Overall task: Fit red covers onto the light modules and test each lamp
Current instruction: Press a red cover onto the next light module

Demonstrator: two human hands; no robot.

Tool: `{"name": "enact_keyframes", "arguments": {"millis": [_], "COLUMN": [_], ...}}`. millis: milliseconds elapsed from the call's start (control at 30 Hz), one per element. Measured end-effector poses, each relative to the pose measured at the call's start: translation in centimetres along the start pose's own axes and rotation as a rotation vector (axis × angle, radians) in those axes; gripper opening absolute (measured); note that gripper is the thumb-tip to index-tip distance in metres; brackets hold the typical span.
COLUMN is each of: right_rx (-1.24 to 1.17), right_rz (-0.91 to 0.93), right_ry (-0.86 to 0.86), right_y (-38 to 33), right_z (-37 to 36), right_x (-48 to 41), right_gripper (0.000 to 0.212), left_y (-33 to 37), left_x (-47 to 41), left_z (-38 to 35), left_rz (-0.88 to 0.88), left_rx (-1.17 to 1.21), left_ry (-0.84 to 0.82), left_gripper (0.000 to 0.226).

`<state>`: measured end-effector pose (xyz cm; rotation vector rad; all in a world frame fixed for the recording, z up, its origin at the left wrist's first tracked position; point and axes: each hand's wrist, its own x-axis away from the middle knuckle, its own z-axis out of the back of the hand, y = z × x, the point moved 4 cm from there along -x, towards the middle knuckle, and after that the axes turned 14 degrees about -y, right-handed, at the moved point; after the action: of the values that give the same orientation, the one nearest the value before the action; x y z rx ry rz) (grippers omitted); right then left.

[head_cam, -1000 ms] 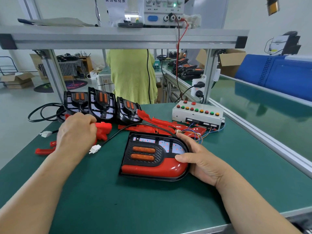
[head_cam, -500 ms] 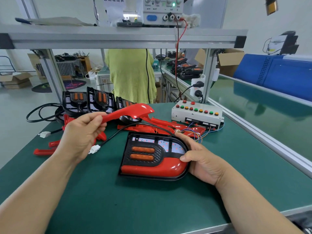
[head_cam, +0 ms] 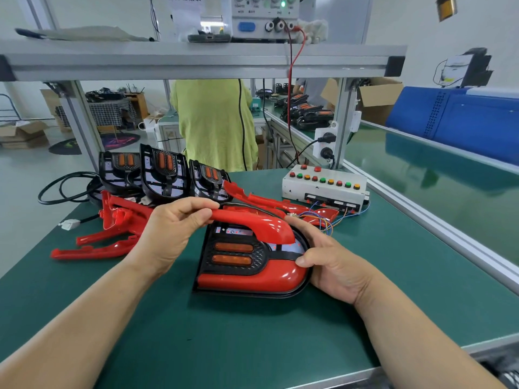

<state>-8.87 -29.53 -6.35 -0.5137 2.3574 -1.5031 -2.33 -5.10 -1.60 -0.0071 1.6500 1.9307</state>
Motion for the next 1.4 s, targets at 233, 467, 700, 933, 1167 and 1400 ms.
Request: {"name": "enact_keyframes", "arguments": {"millis": [233,467,700,933,1167,1400], "right_rx": [0.034,0.027,0.027,0.010,-0.036,0.018], "right_rz": [-0.014,-0.007,-0.020,-0.017,-0.005,-0.021], "right_ry": [-0.063,-0.092,-0.095,-0.100,-0.095,0.059], "right_y": [0.2,0.1,0.2,0.3,0.2,0.6], "right_z": [-0.1,-0.2,-0.1,-0.1,-0.1,-0.2], "right_x": [0.0,0.0,-0.2,-0.2,-0.1,-0.3], "right_gripper": [0.076,0.076,0.076,0.074,0.067,0.044], "left_y": [0.8,0.8,0.1,-0.2,-0.1,-0.5], "left_x": [0.0,-0.2,-0.5,-0.8,-0.6,-0.4], "left_z": [-0.9,-0.9,-1.4,-1.5,-1.4,-1.2], "left_rz": [-0.070,-0.118,-0.127,-0.110,-0.126,-0.143], "left_rx": [-0.114,-0.243,-0.281,-0.276,-0.386,-0.489], "left_ry": [-0.061,-0.106,-0.104,-0.115,-0.142,-0.136], "left_gripper": [0.026,0.028,0.029,0.029,0.033,0.037]}}
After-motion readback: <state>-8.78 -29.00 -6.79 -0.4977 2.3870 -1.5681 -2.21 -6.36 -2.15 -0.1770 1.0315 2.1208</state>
